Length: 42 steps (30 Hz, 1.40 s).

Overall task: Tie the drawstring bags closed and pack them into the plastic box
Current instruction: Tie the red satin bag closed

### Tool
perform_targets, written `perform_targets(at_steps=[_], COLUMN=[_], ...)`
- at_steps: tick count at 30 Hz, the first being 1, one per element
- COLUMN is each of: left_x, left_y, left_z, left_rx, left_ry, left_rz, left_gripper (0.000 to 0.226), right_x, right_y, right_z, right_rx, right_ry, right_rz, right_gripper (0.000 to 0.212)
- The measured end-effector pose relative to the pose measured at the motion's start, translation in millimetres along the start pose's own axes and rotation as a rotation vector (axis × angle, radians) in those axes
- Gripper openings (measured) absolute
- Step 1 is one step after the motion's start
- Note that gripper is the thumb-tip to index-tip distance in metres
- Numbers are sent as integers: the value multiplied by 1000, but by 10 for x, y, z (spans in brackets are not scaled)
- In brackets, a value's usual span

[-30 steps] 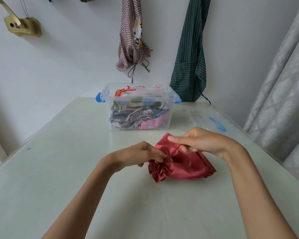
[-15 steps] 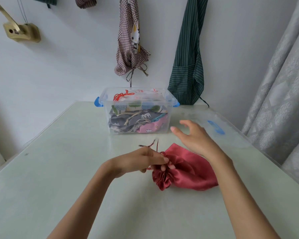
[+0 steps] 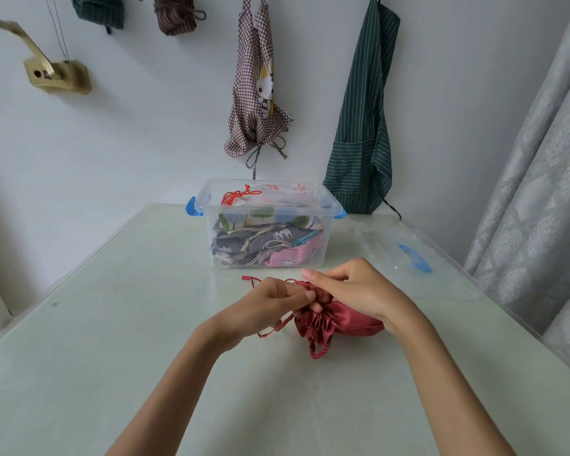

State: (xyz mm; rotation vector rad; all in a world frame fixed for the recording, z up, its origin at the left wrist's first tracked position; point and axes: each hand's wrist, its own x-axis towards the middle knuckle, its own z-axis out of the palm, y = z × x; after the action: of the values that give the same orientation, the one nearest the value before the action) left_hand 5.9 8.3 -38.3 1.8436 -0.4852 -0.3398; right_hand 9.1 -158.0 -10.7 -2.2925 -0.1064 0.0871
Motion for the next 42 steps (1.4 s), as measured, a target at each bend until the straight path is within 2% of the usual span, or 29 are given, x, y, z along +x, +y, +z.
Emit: perform_targets(at_steps=[5, 9, 13, 17, 19, 21, 24, 27, 29, 31, 33, 35, 36, 37, 39, 40, 42], left_x=[11, 39, 57, 56, 52, 45, 31, 33, 40, 48, 56, 63, 65, 64, 57, 58, 55], left_y=[3, 29, 43, 42, 7, -40, -81, -82, -82, -92, -103, -110, -114, -110, -102, -108, -118], left_z=[5, 12, 24, 43, 25, -12, -86, -123, -117, -105, -105, -104, -104, -100, -106, -114, -126], left_rx=[-24, -55, -50, -45, -21, -7, -41, -143, -114, -72, -43, -5, 6, 10, 17, 23, 24], left_ry=[43, 94, 154, 175, 204, 255, 348, 377, 357, 326, 292, 257, 241, 228, 216, 213, 215], left_rz=[-18, -41, -77, -81, -88, -115, -178, -188, -169, -163, -160, -147, -140, -136, -127, -122, -116], left_gripper=[28, 27, 26, 25, 27, 29, 37, 26, 25, 25, 24, 29, 31, 33, 35, 37, 37], right_x=[10, 63, 121, 108, 82, 50, 10, 5, 39, 63, 83, 75, 63, 27, -18, -19, -10], right_y=[-2, -1, 27, 13, 21, 86, 307, 519, 667, 719, 638, 409, 276, 145, 14, 12, 13], right_z=[21, 61, 52, -48, -207, -422, -667, -748, -765, -698, -582, -471, -407, -322, -115, -24, 66], right_rx=[121, 295, 633, 983, 1188, 1309, 1151, 906, 433, -4, -206, -232, -171, -113, -162, -259, -422], right_ry=[73, 121, -62, -156, -113, 14, 303, 577, 647, 522, 442, 441, 345, 182, -75, -106, -34], right_rz=[-42, 27, 111, 105, 32, -18, 27, 159, 271, 342, 336, 99, -42, -106, -120, -122, -137], right_gripper=[13, 15, 28, 26, 21, 21, 32, 45, 44, 23, 36, 36, 28, 22, 15, 13, 11])
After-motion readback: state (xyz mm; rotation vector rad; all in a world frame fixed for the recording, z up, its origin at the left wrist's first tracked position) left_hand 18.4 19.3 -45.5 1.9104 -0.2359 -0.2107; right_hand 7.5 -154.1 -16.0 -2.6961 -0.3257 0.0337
